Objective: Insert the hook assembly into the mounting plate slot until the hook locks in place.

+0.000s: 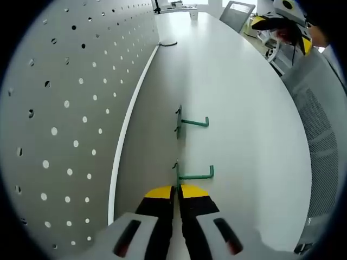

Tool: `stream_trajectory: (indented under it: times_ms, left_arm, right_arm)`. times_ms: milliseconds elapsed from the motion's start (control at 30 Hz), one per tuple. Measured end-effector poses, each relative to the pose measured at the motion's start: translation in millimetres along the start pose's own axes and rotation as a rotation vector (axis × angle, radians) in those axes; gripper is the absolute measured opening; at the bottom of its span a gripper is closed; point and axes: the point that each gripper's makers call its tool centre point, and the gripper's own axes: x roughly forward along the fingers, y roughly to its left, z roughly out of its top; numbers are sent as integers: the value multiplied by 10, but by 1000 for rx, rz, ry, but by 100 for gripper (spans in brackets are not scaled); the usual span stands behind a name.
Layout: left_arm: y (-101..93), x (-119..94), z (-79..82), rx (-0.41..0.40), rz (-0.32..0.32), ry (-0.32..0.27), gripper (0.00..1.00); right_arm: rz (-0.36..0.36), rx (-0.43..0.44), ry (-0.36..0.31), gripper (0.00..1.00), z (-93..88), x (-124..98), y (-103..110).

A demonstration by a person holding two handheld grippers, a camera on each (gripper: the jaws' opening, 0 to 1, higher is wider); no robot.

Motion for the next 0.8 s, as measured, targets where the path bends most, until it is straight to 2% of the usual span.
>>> stream_trajectory:
  times_ms: [300,400,500,800]
  left_arm:
    - [0,2,2,-3,1,-2,4]
    - [-11,3,7,32,7,-4,4]
    - [16,2,21,-31,28,-33,4]
    - [70,-81,87,-87,56,-104,3]
  right_arm:
    - [0,1,-1,59,3,-2,7]
    - [0,5,1,59,-8,-3,10]
    - [-1,6,-2,59,-4,-10,10]
    - [-14,16,-20,59,21,-41,-24]
